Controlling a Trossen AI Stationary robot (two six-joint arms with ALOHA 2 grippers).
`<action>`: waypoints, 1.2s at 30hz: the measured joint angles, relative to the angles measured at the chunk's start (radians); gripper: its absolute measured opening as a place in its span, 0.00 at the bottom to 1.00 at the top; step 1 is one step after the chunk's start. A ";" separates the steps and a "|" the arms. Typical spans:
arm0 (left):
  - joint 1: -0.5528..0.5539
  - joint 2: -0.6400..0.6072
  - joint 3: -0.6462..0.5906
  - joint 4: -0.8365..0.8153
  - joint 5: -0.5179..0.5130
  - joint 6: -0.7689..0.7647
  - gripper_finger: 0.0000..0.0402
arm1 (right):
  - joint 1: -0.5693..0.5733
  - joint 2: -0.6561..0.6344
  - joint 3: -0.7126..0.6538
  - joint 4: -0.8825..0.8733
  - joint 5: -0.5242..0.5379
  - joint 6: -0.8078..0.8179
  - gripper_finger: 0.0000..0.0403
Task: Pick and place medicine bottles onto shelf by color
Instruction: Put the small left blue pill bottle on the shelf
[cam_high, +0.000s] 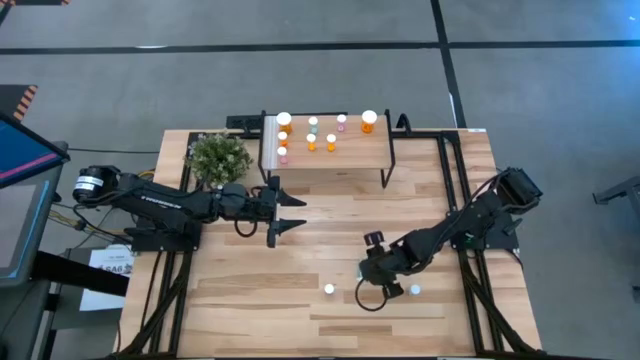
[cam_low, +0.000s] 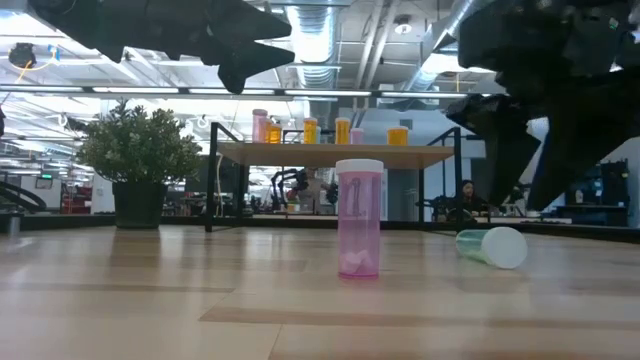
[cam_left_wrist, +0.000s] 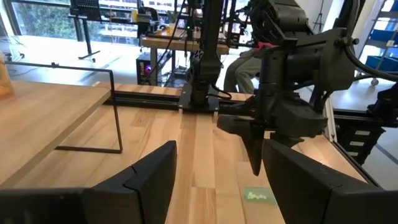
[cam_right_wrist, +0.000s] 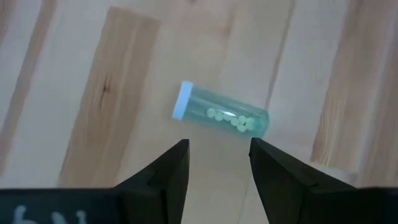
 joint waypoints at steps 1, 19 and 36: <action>0.000 0.000 0.000 -0.002 0.000 0.000 0.56 | 0.000 0.000 0.000 0.000 0.000 -0.036 0.47; 0.000 0.000 0.000 -0.024 0.001 0.000 0.56 | 0.001 0.014 0.000 0.086 0.060 -0.472 0.45; 0.000 0.000 0.000 -0.040 0.000 0.000 0.56 | 0.004 0.146 0.031 0.059 0.096 -0.603 0.45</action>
